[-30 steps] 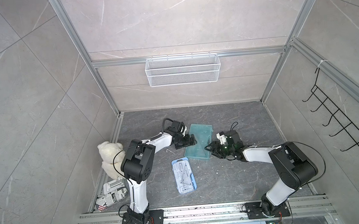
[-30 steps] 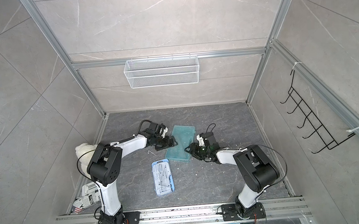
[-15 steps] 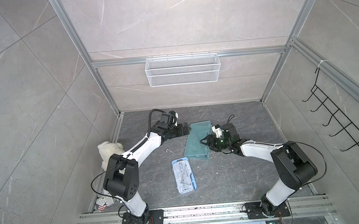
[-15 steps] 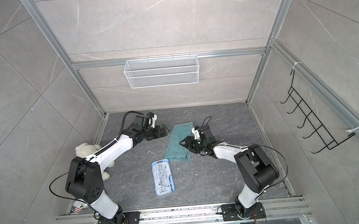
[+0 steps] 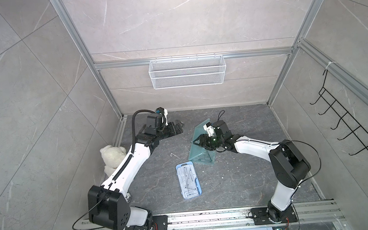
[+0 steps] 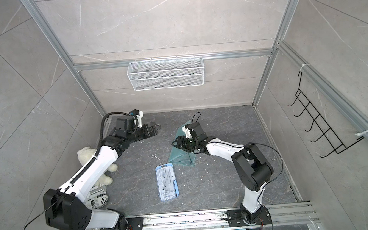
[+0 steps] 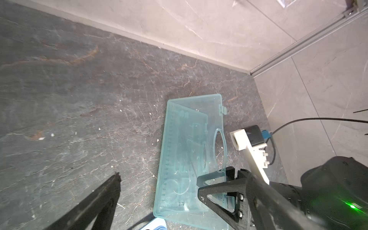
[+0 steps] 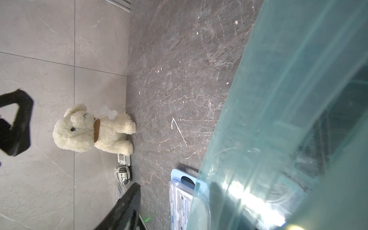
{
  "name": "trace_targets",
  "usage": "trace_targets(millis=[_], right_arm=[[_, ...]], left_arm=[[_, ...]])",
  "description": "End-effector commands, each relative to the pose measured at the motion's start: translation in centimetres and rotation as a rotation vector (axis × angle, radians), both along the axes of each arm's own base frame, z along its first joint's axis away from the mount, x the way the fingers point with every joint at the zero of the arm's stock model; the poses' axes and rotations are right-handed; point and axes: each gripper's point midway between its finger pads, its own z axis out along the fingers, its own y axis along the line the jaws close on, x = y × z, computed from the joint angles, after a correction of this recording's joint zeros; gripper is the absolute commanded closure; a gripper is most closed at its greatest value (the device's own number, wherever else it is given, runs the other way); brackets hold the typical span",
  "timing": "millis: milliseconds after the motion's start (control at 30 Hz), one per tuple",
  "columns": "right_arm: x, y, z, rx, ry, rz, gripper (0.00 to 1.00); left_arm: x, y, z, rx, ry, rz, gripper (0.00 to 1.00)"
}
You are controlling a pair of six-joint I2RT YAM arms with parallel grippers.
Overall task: Open the ruler set and take out the ruler
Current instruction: Open the ruler set box at the center of the board.
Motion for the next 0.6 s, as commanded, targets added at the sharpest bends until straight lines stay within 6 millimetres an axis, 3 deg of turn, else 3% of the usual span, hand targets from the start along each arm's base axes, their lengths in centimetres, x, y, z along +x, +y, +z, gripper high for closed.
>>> trace_targets(millis=[0, 133, 267, 567], right_arm=[[0.2, 1.7, 0.7, -0.041, -0.034, 0.036, 0.4], [0.5, 3.6, 1.8, -0.055, -0.063, 0.068, 0.4], [0.8, 5.1, 2.6, -0.061, -0.084, 0.092, 0.4], [1.6, 6.8, 1.9, -0.081, -0.095, 0.12, 0.39]], left_arm=[[-1.0, 2.5, 0.5, 0.019, -0.016, 0.041, 0.01], [-1.6, 4.4, 0.5, 0.014, -0.016, 0.069, 0.01], [-2.0, 4.9, 0.4, 0.007, -0.014, 0.075, 0.01], [-2.3, 5.2, 0.7, 0.004, -0.017, 0.068, 0.0]])
